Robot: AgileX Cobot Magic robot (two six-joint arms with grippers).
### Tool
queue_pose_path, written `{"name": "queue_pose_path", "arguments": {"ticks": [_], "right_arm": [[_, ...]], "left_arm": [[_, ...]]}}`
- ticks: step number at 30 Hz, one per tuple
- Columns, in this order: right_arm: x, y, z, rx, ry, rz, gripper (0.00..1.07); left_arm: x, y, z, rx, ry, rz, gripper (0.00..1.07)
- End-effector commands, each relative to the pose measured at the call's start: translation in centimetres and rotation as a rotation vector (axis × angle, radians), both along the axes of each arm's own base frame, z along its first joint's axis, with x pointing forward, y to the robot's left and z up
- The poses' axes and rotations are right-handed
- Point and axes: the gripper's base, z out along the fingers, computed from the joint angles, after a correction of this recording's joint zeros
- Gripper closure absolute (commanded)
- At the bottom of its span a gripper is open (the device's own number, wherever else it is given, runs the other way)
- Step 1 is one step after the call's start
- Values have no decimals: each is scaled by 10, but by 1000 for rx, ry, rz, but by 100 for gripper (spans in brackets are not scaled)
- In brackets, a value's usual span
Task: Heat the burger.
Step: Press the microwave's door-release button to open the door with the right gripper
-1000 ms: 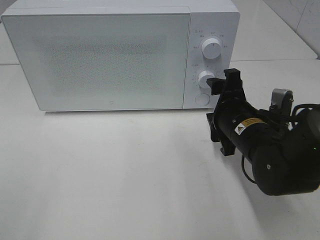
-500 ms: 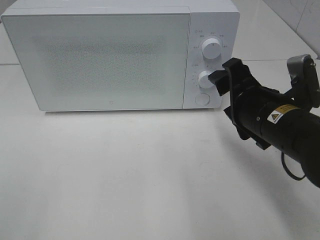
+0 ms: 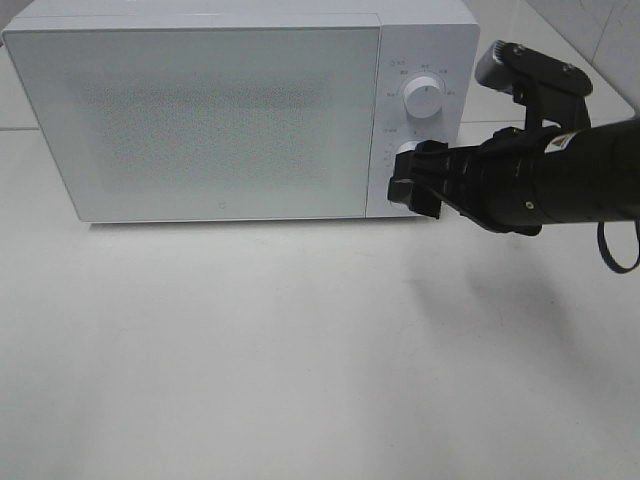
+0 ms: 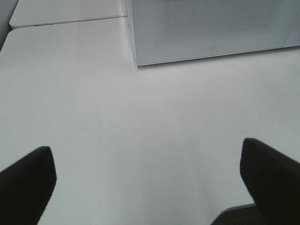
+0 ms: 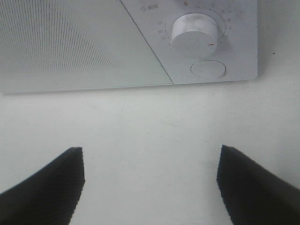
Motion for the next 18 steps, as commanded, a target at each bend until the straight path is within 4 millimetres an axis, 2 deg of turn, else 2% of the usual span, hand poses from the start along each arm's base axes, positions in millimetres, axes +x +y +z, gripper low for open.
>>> {"name": "queue_pose_path", "arguments": {"ticks": [1,7,9,18], "right_arm": [[3,-4,9,-62,24,113,32],[12,-17,26,-197,110,249,32],[12,-23,34,-309,171,303,32],[5,-33,54,-464,376,342,32]], "left_arm": [[-2,-1,0,-12,-26,4,6],[-2,-1,0,-12,-26,4,6],[-2,-1,0,-12,-26,4,6],[-2,-1,0,-12,-26,4,6]]}}
